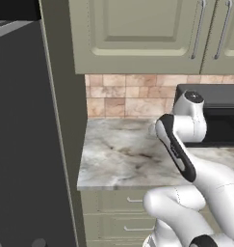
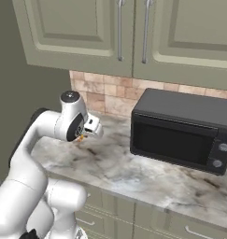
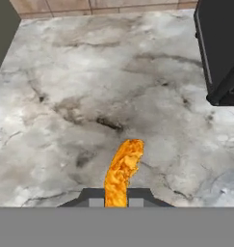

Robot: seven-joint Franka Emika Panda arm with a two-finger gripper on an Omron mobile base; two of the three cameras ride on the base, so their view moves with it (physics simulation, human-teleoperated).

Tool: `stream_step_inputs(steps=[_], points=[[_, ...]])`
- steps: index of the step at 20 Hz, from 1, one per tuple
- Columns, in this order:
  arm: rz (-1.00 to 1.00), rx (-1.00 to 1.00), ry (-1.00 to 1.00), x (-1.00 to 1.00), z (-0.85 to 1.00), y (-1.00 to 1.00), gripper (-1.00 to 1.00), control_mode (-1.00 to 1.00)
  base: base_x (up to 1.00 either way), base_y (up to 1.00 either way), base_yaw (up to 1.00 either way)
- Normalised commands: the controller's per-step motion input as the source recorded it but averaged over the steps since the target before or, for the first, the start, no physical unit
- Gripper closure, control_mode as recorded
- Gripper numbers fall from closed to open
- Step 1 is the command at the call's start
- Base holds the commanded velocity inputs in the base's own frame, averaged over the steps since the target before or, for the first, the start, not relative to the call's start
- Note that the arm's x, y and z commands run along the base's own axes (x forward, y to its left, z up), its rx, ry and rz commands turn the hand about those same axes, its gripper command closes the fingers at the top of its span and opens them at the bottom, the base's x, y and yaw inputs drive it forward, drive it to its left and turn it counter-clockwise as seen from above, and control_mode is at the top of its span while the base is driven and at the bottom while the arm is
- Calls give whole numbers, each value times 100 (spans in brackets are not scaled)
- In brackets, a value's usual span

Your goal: Open the fridge, remove the pear, broccoli, and shrimp, and place them on any counter.

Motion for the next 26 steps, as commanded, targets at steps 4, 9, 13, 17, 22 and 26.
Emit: stream_step_inputs(steps=[4, 9, 13, 17, 22, 26], points=[[0, 0, 1, 76, -100, -5, 100, -100, 0, 0, 0], [0, 0, 1, 57, -96, -10, 100, -100, 0, 0, 0], [0, -3, 0, 52, -69, -10, 100, -100, 0, 0, 0], [0, -6, 0, 40, -26, 0, -100, -100, 0, 0, 0], [0, -5, 0, 50, -4, 0, -100, -100, 0, 0, 0], [0, 0, -3, 31, 8, 0, -100, -100, 0, 0, 0]])
